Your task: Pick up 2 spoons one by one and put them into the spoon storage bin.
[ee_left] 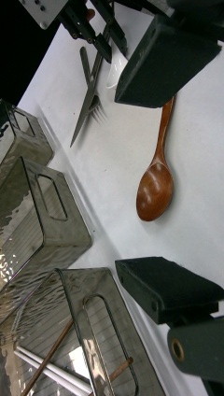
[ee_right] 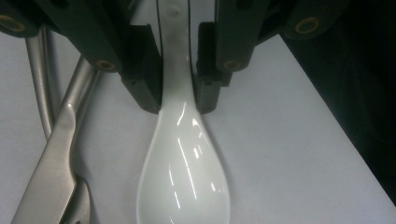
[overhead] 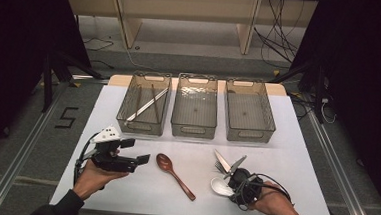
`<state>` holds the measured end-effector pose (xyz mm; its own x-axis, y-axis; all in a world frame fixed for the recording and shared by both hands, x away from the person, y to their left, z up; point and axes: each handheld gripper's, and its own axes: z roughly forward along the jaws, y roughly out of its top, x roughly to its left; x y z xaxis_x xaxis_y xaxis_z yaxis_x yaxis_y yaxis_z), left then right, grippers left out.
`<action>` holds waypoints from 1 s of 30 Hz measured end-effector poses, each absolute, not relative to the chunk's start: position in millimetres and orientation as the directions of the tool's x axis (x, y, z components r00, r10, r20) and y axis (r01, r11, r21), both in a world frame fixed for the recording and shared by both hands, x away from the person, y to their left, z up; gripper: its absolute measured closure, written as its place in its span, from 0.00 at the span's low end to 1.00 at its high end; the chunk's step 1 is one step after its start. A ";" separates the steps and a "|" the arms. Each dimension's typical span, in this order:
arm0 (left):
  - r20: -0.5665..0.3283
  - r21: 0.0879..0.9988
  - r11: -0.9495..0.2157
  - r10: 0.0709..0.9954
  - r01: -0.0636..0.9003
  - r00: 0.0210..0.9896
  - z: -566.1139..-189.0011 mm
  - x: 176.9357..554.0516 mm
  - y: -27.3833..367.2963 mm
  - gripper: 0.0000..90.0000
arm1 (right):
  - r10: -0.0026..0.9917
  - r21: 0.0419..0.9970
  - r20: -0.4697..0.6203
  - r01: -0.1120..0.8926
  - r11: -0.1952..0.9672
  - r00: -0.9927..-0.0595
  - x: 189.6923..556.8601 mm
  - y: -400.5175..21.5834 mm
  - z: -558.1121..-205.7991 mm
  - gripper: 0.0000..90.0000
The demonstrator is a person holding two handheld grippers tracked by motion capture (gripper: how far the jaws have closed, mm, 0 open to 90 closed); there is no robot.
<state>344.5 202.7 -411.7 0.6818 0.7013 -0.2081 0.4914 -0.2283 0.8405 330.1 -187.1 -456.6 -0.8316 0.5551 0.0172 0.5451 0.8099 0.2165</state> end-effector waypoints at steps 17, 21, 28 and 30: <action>-0.210 0.839 -0.227 0.703 0.495 0.679 -412.0 345.3 204.1 0.18 | 0.576 0.266 0.061 0.570 0.778 -0.815 335.6 -191.8 -453.6 0.83; -0.214 0.840 -0.220 0.705 0.497 0.676 -412.0 345.4 204.3 0.18 | 0.592 0.292 0.075 0.585 0.756 -0.802 337.5 -193.6 -451.4 0.83; -0.214 0.839 -0.221 0.706 0.498 0.675 -412.1 345.7 204.9 0.18 | 0.611 0.326 0.091 0.603 0.728 -0.786 341.1 -196.2 -448.8 0.84; -0.215 0.838 -0.220 0.707 0.499 0.674 -412.1 345.9 205.3 0.18 | 0.621 0.347 0.086 0.608 0.714 -0.779 342.2 -197.0 -446.4 0.84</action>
